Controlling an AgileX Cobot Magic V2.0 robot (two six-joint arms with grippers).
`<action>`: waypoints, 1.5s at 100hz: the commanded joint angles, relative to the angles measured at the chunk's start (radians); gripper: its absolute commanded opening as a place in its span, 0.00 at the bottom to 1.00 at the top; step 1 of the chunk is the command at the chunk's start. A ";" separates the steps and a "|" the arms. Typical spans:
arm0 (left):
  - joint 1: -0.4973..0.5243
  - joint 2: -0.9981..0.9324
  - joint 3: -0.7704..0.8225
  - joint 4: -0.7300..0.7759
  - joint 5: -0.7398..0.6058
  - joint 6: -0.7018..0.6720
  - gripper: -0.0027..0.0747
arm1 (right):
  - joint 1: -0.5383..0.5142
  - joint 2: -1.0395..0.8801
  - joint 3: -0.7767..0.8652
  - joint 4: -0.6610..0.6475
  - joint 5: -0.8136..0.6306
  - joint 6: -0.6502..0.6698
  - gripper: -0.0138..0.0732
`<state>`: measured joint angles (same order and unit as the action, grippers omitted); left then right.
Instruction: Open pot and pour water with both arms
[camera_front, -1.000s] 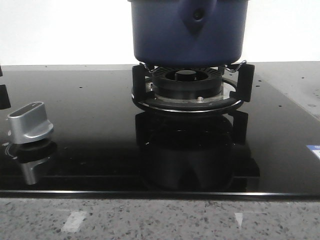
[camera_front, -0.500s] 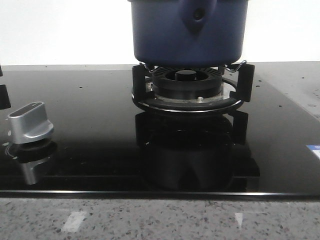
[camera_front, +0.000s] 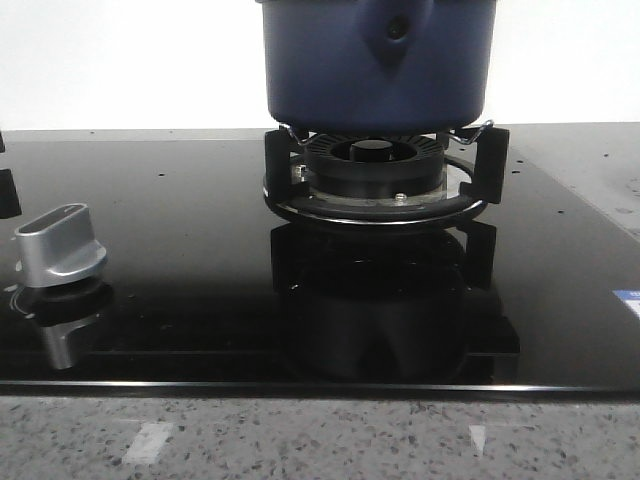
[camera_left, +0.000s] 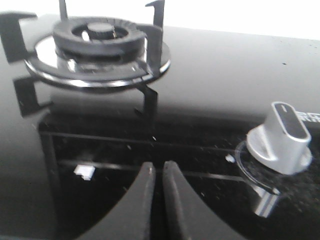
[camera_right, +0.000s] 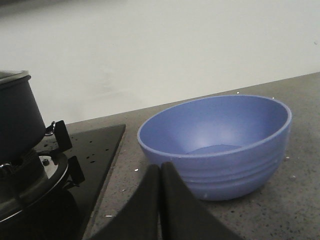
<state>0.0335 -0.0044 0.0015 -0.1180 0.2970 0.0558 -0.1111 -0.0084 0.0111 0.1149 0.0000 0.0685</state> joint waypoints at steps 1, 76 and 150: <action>0.003 -0.025 0.032 -0.002 -0.117 -0.009 0.01 | -0.007 -0.022 0.026 0.043 -0.068 -0.002 0.08; 0.003 -0.018 -0.079 -0.651 -0.297 -0.008 0.01 | 0.031 0.007 -0.206 0.224 0.144 0.085 0.08; -0.036 0.310 -0.484 -0.591 0.066 0.538 0.51 | 0.077 0.325 -0.594 0.222 0.505 -0.171 0.43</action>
<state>0.0238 0.2720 -0.4203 -0.5850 0.4071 0.4581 -0.0424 0.2986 -0.5462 0.3380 0.5678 -0.0829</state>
